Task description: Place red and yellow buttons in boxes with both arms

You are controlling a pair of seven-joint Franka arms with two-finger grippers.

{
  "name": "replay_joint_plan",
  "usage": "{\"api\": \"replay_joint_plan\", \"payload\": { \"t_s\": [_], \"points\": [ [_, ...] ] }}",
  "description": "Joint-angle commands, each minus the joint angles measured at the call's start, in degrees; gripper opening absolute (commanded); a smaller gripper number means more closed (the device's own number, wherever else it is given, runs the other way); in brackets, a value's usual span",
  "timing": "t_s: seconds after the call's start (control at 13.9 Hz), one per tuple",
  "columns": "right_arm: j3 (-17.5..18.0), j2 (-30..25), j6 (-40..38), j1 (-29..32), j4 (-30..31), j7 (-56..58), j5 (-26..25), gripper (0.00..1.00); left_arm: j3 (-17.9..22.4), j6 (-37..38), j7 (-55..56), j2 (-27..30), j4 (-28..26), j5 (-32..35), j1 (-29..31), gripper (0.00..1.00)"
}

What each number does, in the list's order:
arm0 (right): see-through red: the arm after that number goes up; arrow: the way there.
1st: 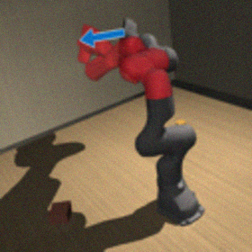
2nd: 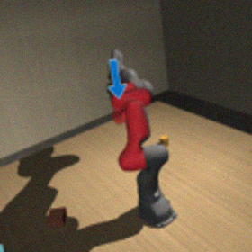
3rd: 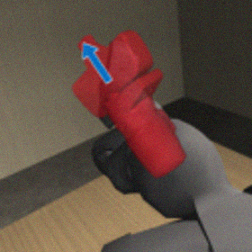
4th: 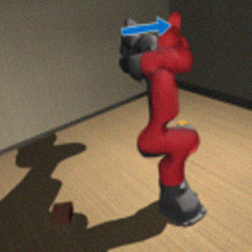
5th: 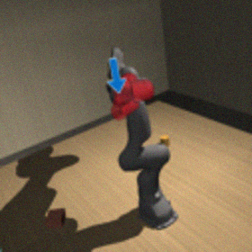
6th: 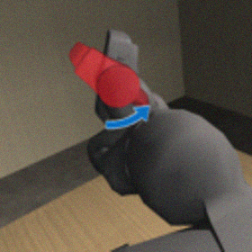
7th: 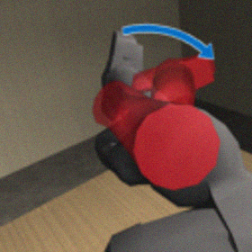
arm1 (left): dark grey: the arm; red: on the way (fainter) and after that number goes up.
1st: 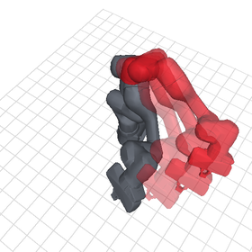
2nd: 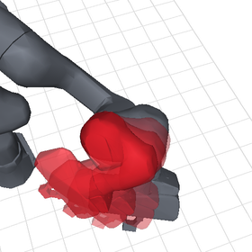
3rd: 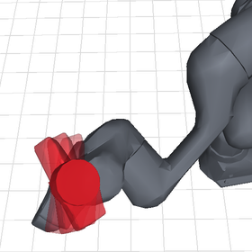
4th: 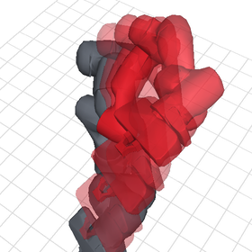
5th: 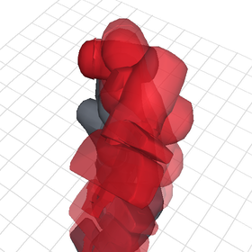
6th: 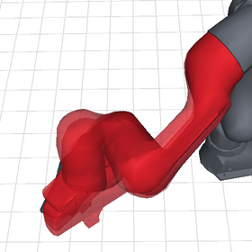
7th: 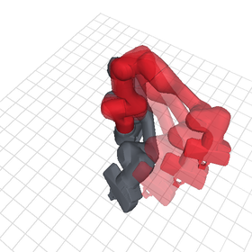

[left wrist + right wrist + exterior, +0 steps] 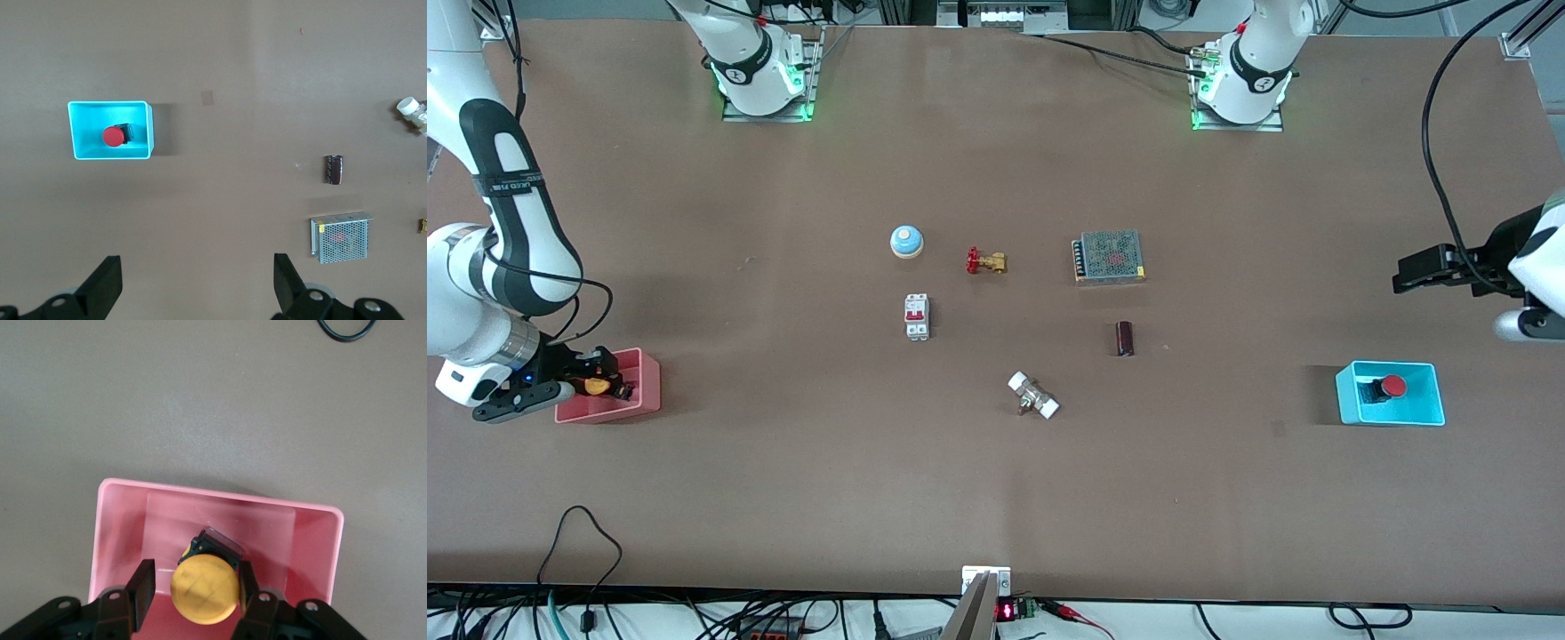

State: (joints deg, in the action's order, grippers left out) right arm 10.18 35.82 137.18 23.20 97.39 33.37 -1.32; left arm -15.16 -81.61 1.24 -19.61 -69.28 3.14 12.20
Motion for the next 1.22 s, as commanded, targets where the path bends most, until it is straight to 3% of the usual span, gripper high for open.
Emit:
{"api": "replay_joint_plan", "payload": {
  "t_s": [0.0, 0.14, 0.29, 0.36, 0.5, 0.58, 0.79, 1.15],
  "points": [
    [-0.07, 0.39, 0.37, -0.09, -0.88, -0.14, 0.44, 0.66, -0.66, 2.5, 0.25, 0.09, 0.29, 0.55, 0.37, 1.0],
    [-0.07, -0.48, 0.28, -0.09, -0.97, 0.38, 0.44, 0.77, -0.4, 1.73, -0.27, 0.97, -0.75, -0.06, -0.24, 1.0],
    [-0.07, -1.71, -0.33, -0.09, -0.88, 0.74, -0.26, 0.9, 1.35, -4.39, -0.45, 8.84, -11.95, -0.15, -2.43, 1.0],
    [-0.07, -2.41, -0.86, -0.09, -0.88, 0.74, -0.26, 1.0, 4.49, -8.61, -0.54, 12.97, -17.5, -0.33, -4.88, 1.0],
    [-0.07, -5.92, -4.97, -0.79, -0.71, 0.3, -0.26, 1.0, 11.44, -14.43, -0.54, 19.58, -26.47, -1.81, -10.86, 1.0],
    [0.01, -8.46, -8.56, -1.31, -0.62, -0.23, 0.0, 1.0, 12.08, -16.45, -1.32, 21.87, -29.91, -3.39, -11.31, 1.0],
    [0.02, -16.11, -18.67, -4.82, -0.53, -7.67, 0.09, 1.0, 13.93, -18.93, -8.43, 22.33, -30.73, -3.84, -11.49, 1.0],
    [-0.07, -28.94, -32.57, -13.87, -0.79, -28.55, -0.79, 1.0, 15.59, -18.32, -8.1, 23.47, -30.12, -3.23, -13.07, 1.0]
  ]
}}
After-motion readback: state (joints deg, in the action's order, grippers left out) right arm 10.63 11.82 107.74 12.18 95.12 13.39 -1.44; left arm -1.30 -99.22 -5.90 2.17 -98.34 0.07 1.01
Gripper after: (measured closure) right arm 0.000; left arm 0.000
